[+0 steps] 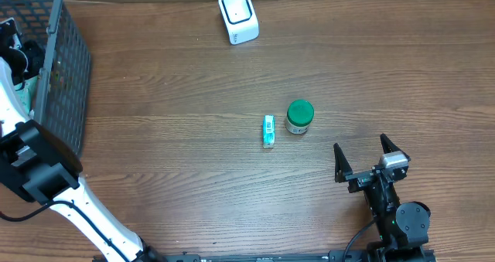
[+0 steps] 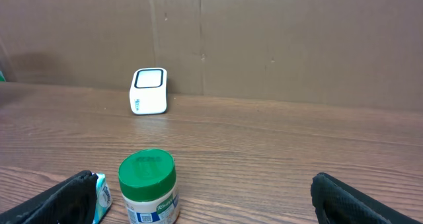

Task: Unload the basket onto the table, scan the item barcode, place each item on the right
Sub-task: 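Reach into the basket and grasp the yellow Vim bottle, then lift the Vim bottle out and carry it toward the scanner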

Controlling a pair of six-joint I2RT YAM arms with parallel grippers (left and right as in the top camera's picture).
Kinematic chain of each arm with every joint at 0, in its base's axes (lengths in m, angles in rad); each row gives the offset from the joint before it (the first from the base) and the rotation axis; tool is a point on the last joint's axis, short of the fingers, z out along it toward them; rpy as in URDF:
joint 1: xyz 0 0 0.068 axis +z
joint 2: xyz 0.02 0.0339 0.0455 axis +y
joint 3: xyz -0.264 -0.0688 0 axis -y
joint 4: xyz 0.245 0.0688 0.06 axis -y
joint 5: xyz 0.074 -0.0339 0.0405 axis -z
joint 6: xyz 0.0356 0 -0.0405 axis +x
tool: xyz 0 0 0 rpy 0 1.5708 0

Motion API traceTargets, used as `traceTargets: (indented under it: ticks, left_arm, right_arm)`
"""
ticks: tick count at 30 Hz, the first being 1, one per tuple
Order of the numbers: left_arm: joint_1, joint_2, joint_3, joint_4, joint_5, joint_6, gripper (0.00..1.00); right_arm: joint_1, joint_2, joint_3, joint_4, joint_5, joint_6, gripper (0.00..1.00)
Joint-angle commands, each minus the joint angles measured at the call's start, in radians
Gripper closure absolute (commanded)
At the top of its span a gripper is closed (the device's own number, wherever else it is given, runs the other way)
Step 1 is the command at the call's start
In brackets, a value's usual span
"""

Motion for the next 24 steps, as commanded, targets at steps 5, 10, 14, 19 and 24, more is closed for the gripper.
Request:
traceTargets:
  ticks: [5, 10, 14, 19, 24]
  left_arm:
    - [0.005, 0.014, 0.018, -0.005, -0.016, 0.014, 0.52]
    - [0.003, 0.011, 0.021, -0.002, -0.017, 0.014, 0.59]
    - [0.003, -0.026, 0.046, 0.002, -0.070, -0.024, 0.69]
    - [0.003, -0.107, 0.115, 0.001, -0.069, -0.064, 0.76]
    - [0.003, -0.248, 0.146, 0.010, -0.069, -0.126, 0.76]
  right_arm:
    - [-0.003, -0.007, -0.011, 0.004, 0.008, -0.005, 0.00]
    - [-0.003, -0.007, -0.011, 0.004, 0.008, -0.005, 0.00]
    - [-0.003, -0.007, -0.011, 0.004, 0.008, -0.005, 0.00]
    - [-0.003, -0.007, -0.011, 0.004, 0.008, -0.005, 0.00]
    - [-0.003, -0.007, -0.011, 0.004, 0.008, -0.005, 0.00]
